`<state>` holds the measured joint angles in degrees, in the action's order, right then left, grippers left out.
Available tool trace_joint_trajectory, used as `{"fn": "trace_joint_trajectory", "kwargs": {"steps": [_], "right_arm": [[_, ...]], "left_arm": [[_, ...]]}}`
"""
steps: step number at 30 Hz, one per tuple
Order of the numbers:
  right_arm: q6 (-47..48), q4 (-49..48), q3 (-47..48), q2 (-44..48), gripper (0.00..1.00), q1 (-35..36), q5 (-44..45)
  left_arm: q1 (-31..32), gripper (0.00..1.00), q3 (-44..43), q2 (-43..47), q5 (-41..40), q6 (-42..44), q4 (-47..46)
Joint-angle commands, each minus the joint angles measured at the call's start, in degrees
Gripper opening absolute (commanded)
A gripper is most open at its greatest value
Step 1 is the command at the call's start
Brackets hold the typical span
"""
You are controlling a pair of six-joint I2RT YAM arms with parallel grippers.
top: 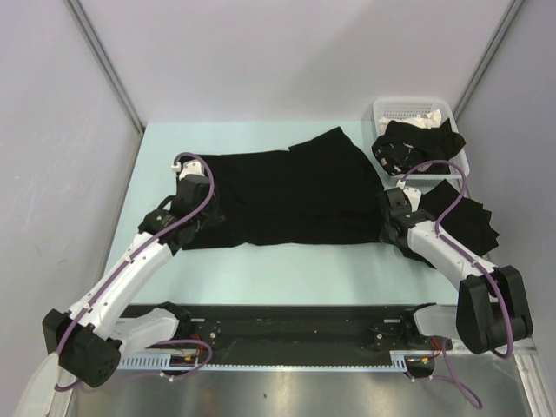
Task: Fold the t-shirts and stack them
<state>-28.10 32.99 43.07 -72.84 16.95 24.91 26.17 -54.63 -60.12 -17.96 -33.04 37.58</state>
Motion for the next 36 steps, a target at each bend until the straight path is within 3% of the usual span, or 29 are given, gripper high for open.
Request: {"fn": "trace_joint_trajectory", "kwargs": {"steps": [1, 9, 12, 19, 23, 24, 27, 36], "right_arm": [[0.68, 1.63, 0.17, -1.78, 0.0, -1.57, 0.24], [1.29, 1.02, 0.26, -3.36, 0.0, -2.36, -0.38], [1.29, 1.02, 0.35, -3.63, 0.12, -2.36, -0.47], [2.96, 2.51, 2.72, -0.22, 0.22, -2.36, 0.32], [5.15, 3.48, 4.74, 4.88, 0.51, -2.36, 0.93], [5.59, 3.83, 5.61, 5.86, 0.66, -2.36, 1.11], [6.65, 4.71, 7.28, 8.32, 0.79, -2.36, 1.99], [7.7, 6.56, 10.81, 12.1, 0.87, -2.36, 1.29]], "left_arm": [[0.98, 0.32, -2.76, 0.0, -0.06, -0.98, -1.37], [1.25, 0.32, -2.41, 0.79, -0.5, -1.15, -0.23], [1.42, 0.32, -1.97, 0.62, -0.76, -1.5, 0.38], [1.69, 0.34, 4.96, 0.7, -1.91, -3.87, -0.84], [1.77, 0.36, 8.57, 0.01, -1.99, -5.72, -3.74], [1.69, 0.36, 9.45, -0.52, -2.17, -5.81, -3.92], [1.69, 0.36, 10.59, -2.46, -3.13, -6.34, -4.45], [1.77, 0.44, 9.03, -8.08, -13.5, -8.45, -1.03]]}}
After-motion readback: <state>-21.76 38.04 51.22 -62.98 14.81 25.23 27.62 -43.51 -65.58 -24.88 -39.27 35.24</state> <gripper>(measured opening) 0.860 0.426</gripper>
